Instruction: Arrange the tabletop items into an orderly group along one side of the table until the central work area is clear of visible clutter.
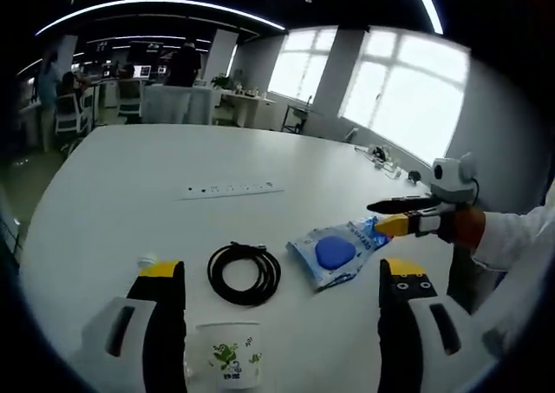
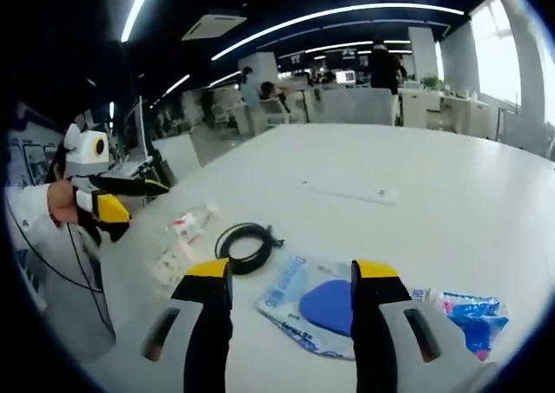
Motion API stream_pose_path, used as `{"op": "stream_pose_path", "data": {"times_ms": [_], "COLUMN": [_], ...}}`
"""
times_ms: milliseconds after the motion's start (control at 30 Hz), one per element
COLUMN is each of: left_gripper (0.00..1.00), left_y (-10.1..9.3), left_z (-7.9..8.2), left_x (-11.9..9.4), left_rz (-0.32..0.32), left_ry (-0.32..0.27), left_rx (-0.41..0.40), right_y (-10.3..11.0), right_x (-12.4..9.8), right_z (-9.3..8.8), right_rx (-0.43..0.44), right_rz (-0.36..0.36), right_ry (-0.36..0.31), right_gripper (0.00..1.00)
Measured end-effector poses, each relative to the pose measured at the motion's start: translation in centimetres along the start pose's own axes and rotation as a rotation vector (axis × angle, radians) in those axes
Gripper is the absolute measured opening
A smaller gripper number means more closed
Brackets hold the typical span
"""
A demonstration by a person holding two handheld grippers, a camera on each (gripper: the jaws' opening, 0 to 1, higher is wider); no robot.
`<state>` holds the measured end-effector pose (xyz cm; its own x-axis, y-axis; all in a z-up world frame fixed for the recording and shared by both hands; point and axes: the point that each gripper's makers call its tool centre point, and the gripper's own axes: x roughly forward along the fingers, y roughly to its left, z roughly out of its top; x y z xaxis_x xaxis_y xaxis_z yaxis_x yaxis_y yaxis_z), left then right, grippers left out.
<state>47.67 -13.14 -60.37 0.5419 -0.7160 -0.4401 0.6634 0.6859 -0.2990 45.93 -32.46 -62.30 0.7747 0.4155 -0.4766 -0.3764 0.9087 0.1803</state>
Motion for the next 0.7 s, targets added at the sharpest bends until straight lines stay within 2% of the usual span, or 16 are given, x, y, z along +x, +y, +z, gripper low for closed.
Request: {"op": "stream_pose_path", "data": {"times_ms": [433,700], "left_gripper": [0.94,0.94], "left_y": [2.2,3.2], "left_z": [-0.5,-0.9], "left_x": [-3.5,-4.2], "left_rz": [0.056,0.078], "left_ry": [-0.019,-0.03], "left_rx": [-0.03,-0.047], "right_y": [3.0,3.8], "right_x": [3.3,5.9], "right_z": [1.1,1.2], "right_rx": [-0.072,-0.112], "right_rz": [0.083,0.124], "right_ry": [0.043,0.073], "right_gripper": [0.55,0.55]}}
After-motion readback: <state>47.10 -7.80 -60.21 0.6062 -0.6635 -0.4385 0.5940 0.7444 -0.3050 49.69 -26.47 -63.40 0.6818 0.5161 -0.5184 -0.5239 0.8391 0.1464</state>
